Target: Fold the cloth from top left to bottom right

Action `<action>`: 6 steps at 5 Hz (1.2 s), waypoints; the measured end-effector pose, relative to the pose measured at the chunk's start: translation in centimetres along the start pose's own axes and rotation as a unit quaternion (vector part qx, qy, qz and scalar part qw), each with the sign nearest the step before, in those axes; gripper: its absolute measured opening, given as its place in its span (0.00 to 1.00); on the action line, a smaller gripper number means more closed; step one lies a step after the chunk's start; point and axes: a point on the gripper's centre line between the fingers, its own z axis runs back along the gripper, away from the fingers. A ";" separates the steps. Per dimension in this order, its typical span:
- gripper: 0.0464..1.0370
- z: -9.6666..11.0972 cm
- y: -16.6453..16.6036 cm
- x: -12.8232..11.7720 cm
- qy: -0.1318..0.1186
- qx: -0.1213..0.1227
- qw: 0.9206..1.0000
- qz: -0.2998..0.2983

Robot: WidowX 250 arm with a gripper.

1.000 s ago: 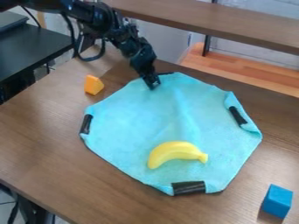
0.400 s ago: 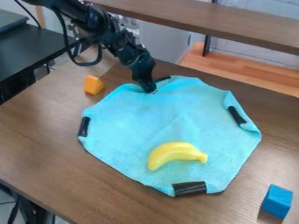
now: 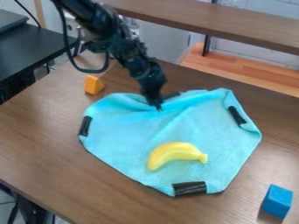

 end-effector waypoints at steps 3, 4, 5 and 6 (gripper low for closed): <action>0.00 6.0 -8.2 5.8 -0.055 0.041 0.983 -0.168; 0.00 7.5 -11.2 6.0 -0.062 0.050 0.969 -0.233; 0.00 8.6 -14.1 5.5 -0.067 0.042 0.952 -0.294; 0.00 10.3 -15.9 5.1 -0.085 0.038 0.946 -0.309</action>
